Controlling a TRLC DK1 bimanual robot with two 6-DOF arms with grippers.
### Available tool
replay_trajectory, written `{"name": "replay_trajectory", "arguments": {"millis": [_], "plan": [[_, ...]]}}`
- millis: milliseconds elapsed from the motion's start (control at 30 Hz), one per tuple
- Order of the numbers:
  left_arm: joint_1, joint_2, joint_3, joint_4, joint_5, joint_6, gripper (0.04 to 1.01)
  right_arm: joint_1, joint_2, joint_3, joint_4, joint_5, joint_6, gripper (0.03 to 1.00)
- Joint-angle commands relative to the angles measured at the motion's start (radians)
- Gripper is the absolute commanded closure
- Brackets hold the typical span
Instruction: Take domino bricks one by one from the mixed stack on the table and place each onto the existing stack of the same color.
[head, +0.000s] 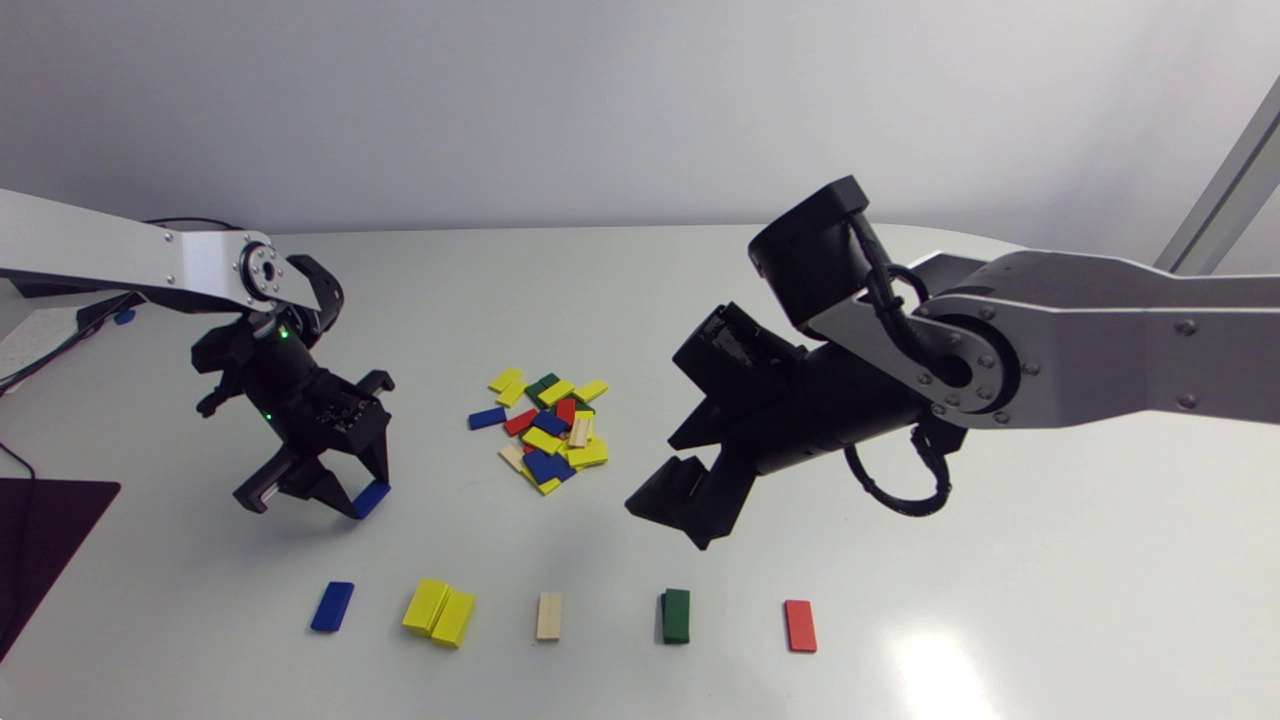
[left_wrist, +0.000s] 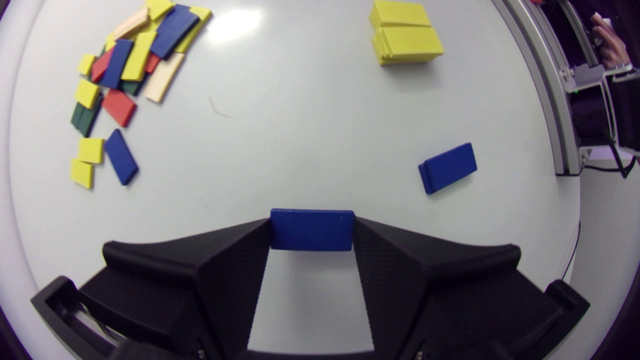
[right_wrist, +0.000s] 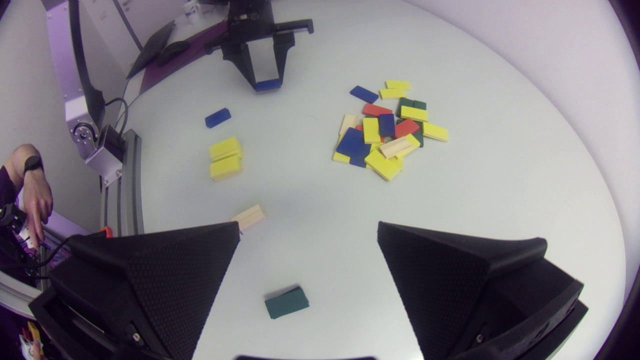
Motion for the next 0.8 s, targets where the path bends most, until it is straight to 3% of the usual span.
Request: {"name": "replay_trajectory", "arguments": {"millis": [0,167,400,567,767], "plan": [[-0.011,-0.09,0.038,-0.04,0.021,-0.03,0.643,0.003,0.008,-0.01,-0.005,-0.011,0.013,0.069],[0.003,-0.176,-0.002,-0.061,0.047,-0.145,0.636,0.003,-0.012,-0.01,-0.009,-0.011,0.012,0.069],[0.082,-0.279,-0.117,-0.064,0.075,-0.307,0.639,0.006,-0.033,-0.025,-0.008,-0.011,0.012,0.069],[0.124,-0.373,-0.263,-0.04,0.075,-0.346,0.643,0.021,-0.019,-0.031,0.006,-0.006,0.015,0.069],[0.122,-0.48,-0.405,0.003,0.075,-0.387,0.644,0.032,-0.007,-0.039,0.017,0.008,0.016,0.069]]}}
